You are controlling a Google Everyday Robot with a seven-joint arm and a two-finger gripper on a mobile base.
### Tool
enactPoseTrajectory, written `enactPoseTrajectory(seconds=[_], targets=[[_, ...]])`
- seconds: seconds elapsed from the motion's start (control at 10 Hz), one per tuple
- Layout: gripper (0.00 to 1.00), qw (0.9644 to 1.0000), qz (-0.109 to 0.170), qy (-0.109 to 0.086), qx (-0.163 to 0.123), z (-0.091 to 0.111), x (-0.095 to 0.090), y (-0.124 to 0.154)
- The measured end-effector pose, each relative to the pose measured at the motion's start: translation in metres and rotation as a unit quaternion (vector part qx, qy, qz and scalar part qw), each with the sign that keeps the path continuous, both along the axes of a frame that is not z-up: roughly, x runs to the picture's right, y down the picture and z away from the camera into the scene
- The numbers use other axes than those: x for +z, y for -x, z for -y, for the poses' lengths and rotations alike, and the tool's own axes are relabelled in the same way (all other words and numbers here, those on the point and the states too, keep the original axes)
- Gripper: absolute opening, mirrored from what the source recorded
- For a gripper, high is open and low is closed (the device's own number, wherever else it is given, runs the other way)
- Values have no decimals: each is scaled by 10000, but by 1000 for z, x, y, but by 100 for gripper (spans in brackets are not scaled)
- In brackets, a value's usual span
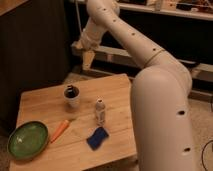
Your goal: Move the arm in a circular motion
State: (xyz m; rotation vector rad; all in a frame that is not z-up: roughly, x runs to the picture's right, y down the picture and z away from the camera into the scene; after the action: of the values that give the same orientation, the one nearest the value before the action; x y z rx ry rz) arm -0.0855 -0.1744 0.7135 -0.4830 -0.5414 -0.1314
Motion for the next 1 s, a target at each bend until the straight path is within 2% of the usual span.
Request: enactPoseTrajectory(seconds=[0.1, 0.3, 0.4, 0.5, 0.6, 0.8, 1.0], targets=[[80, 9997, -112, -80, 223, 6, -2, -36], [80, 9981, -278, -181, 519, 6, -9, -84], [80, 9960, -440, -222, 748, -1, -18, -120], [80, 9945, -545, -219, 866, -8, -23, -141], [80, 9930, -644, -203, 966, -19, -29, -159], [80, 9902, -809, -68, 1141, -63, -45, -198], [80, 9913, -771, 58, 1065, -103, -59, -209]])
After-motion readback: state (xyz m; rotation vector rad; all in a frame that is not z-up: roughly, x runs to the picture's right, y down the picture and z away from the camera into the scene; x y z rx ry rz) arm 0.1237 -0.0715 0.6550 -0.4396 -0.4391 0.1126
